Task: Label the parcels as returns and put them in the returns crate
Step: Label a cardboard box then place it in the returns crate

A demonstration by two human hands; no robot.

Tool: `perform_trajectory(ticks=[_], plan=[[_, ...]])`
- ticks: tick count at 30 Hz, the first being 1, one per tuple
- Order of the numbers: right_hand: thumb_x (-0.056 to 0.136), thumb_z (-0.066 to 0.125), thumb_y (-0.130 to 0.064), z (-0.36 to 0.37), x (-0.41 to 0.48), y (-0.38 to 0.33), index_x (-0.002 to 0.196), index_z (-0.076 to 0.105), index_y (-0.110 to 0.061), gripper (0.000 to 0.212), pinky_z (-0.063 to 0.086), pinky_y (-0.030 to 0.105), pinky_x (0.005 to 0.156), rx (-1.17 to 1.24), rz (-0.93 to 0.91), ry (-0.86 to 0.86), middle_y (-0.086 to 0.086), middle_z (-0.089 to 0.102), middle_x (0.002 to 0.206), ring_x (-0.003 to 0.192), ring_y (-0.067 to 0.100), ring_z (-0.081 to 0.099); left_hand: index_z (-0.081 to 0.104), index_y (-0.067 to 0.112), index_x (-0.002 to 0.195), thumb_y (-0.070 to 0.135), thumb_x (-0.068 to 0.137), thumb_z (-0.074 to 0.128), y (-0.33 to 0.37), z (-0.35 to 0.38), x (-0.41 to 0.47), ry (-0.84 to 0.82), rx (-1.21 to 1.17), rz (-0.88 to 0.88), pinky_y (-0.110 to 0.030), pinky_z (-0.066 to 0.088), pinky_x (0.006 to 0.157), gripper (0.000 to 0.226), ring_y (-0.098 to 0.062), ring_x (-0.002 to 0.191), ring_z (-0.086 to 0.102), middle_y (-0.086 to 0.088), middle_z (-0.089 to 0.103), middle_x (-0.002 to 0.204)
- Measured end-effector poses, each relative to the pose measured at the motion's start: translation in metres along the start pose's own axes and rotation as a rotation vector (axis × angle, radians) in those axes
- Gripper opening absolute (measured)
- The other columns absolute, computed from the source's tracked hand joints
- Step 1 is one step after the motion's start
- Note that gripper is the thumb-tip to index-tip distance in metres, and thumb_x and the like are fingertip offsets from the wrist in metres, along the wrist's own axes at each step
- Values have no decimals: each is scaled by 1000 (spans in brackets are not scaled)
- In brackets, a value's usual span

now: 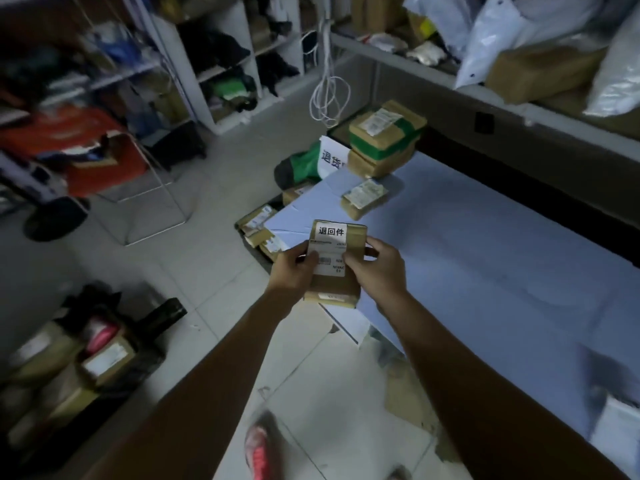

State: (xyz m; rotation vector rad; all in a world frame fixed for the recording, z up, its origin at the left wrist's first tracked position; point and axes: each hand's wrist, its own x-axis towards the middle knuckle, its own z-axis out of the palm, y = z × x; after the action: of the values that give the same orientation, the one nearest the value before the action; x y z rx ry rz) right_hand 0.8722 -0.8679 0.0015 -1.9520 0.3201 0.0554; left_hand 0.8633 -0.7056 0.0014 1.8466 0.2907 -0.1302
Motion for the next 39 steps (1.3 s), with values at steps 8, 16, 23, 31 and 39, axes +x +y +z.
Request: perform_trajectory(ticks=[8, 16, 23, 31, 39], plan=[[79, 69, -39, 203, 21, -57, 110, 71, -35, 31, 56, 29, 82, 6, 64, -63, -17, 72, 102, 95, 5, 67, 61, 30, 133, 23, 100, 52, -77, -179, 89, -42, 1, -141, -19, 53, 73, 35, -18, 99, 67, 1, 71, 112], [90, 59, -38, 324, 141, -92, 106, 70, -30, 21, 51, 17, 64, -21, 156, -80, -14, 68, 92, 83, 5, 66, 61, 26, 132, 13, 100, 51, -97, -256, 247, -179, -11, -187, -11, 50, 64, 36, -13, 98, 67, 0, 71, 111], [89, 67, -41, 434, 299, -89, 108, 59, -33, 22, 51, 20, 74, 5, 247, -125, -24, 56, 92, 86, 0, 57, 52, 35, 137, 23, 97, 58, -134, -288, 438, -153, 303, -179, -10, 46, 61, 42, -22, 101, 56, -1, 41, 108], [85, 73, -39, 541, 459, -18, 123, 60, -26, 43, 57, 35, 87, -30, 358, -94, -14, 64, 109, 101, 7, 62, 39, 40, 146, 31, 87, 75, -213, -285, 635, -377, 499, -207, -19, 48, 83, 70, -12, 112, 49, 4, 45, 116], [86, 72, -15, 670, 589, 85, 131, 56, -20, 48, 49, 10, 63, -13, 468, 82, -11, 62, 99, 90, 10, 64, 56, 24, 130, 31, 78, 81, -336, -267, 817, -509, 514, -78, -31, 58, 83, 58, 6, 95, 58, 26, 59, 100]])
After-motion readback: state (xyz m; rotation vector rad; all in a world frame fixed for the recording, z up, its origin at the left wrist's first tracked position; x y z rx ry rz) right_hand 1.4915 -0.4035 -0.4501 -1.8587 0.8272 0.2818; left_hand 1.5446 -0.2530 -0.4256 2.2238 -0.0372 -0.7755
